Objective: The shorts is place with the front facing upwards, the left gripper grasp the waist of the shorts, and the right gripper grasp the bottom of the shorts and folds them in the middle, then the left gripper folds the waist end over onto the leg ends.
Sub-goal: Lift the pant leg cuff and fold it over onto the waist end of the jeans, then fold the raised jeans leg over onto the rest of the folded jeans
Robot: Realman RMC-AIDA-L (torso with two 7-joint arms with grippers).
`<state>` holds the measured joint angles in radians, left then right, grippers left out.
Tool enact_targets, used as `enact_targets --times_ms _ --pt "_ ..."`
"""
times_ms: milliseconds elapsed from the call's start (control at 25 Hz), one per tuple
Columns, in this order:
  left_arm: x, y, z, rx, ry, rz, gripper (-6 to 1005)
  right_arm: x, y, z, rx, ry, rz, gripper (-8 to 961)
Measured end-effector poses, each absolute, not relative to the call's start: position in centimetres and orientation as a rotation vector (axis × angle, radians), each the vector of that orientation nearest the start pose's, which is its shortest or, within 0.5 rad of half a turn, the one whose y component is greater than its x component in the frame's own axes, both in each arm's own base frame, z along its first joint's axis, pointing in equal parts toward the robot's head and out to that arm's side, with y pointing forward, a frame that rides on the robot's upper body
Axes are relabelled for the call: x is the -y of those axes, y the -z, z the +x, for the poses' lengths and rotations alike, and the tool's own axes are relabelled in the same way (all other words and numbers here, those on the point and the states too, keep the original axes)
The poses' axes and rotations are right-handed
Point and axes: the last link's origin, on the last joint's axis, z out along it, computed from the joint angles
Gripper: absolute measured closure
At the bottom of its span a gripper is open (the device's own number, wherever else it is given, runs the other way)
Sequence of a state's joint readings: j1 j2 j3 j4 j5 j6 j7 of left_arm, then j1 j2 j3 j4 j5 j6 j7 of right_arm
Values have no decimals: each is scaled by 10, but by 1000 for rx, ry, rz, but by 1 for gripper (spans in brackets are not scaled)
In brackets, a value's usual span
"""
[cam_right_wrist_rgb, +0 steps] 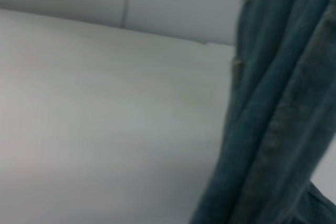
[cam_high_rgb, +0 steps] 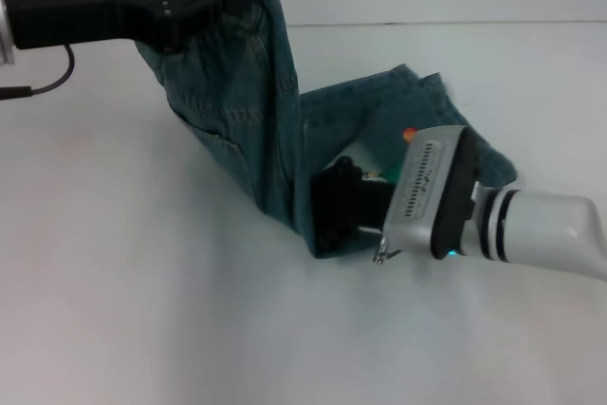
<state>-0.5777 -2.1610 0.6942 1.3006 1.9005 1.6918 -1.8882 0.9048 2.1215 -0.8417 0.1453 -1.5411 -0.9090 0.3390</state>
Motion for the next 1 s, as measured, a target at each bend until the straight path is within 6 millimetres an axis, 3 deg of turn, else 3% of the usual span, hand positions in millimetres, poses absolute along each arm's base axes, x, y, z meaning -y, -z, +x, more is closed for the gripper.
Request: enact_targets --times_ms 280,440,680,840,1000 --pt "-356 -78 -142 464 814 -2683 952 -346 154 203 70 -377 -2719 955" --pt "-357 -72 -142 461 793 -2692 953 -337 143 212 57 -480 -2695 954" --pt "-360 -52 -141 482 761 -2726 954 -327 89 260 -60 -617 -2562 954" --pt "-369 -27 -139 506 714 -2738 954 -306 47 295 -126 -655 -2489 955" --pt "-377 1 -129 492 669 -2754 954 -282 20 314 -149 -663 -2468 955"
